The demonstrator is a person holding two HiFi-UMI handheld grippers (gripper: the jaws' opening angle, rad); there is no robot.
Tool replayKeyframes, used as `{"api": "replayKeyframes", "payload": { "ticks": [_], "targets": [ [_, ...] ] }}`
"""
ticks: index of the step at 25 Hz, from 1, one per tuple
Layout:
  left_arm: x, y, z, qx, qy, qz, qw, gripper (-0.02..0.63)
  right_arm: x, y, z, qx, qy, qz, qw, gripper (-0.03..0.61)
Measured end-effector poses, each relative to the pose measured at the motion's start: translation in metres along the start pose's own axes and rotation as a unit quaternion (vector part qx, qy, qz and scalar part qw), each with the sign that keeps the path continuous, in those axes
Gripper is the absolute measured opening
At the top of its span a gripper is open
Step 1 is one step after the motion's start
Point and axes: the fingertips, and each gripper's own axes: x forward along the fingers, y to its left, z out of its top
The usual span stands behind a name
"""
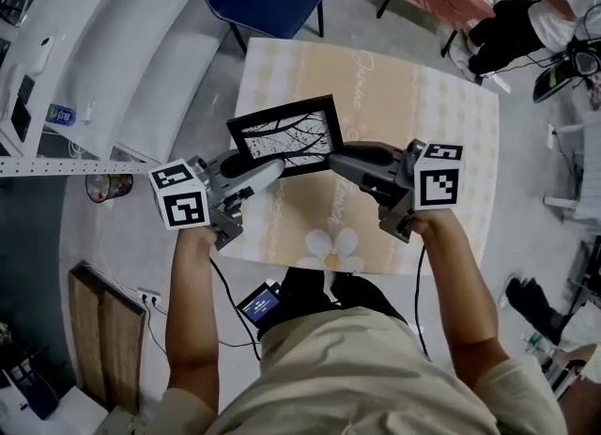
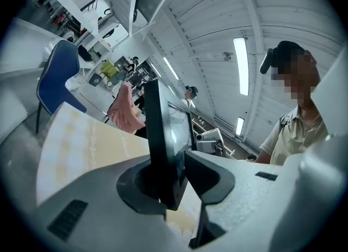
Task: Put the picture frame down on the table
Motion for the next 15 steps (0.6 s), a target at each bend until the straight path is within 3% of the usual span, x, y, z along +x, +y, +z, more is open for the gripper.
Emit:
{"api": "replayKeyframes", "payload": {
  "ticks": [15],
  "targets": [
    [0.005, 0.085, -0.044, -0.047, 0.055, 0.058, 0.9957, 0.138, 0.028, -0.077, -0.036, 0.053, 0.027, -0.036, 0.998, 0.072]
  ]
}}
